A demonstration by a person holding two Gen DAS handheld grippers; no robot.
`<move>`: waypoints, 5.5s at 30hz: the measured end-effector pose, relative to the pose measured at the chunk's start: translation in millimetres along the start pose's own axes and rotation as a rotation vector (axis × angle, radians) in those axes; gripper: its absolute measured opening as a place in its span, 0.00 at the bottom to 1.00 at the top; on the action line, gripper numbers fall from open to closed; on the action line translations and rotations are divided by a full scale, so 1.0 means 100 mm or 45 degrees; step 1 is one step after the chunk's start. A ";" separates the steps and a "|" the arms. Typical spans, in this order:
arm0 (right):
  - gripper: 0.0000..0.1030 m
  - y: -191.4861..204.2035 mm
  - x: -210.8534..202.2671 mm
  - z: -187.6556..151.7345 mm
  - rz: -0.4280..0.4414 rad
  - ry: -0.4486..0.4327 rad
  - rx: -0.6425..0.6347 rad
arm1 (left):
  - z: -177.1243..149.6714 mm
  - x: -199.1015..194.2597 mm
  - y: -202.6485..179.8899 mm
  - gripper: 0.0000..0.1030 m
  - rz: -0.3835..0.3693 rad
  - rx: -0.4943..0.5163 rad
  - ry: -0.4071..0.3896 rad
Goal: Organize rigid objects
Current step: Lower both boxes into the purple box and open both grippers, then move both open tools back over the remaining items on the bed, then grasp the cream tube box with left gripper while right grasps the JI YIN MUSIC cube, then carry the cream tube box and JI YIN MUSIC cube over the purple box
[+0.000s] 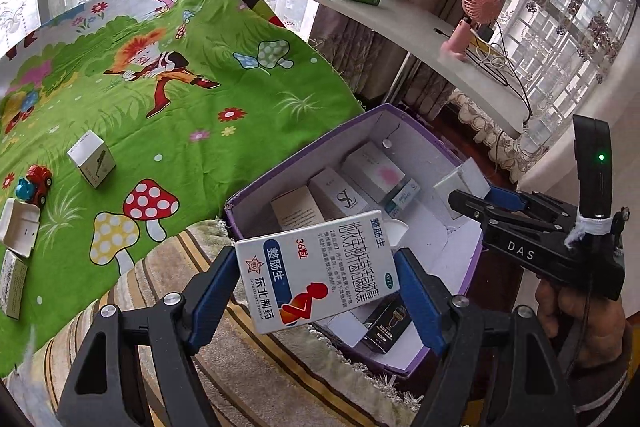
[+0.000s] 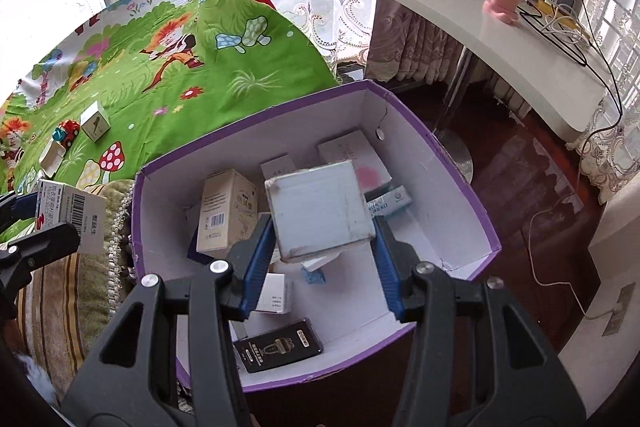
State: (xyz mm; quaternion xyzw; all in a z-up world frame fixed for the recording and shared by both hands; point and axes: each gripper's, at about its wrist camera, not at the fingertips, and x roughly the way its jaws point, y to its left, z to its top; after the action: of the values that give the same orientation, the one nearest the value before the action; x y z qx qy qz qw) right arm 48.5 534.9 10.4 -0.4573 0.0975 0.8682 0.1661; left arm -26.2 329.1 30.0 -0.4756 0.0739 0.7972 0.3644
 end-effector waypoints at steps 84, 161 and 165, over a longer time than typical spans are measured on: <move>0.99 2.60 0.44 0.64 0.364 -0.098 -0.487 | -0.64 -0.56 3.21 0.82 0.484 -0.750 0.117; 0.44 1.79 0.19 0.30 0.230 -0.047 -0.374 | -0.14 -0.50 1.39 0.74 0.269 -0.223 -0.131; 0.44 1.50 0.09 0.28 0.199 -0.067 -0.319 | -0.10 -0.45 1.17 0.74 0.223 -0.171 -0.126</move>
State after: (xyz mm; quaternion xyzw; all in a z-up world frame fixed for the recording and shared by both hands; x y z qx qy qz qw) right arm -34.1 406.4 20.9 -0.4426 0.0193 0.8955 0.0420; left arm -82.8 216.8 34.1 -0.4509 0.0435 0.8516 0.2637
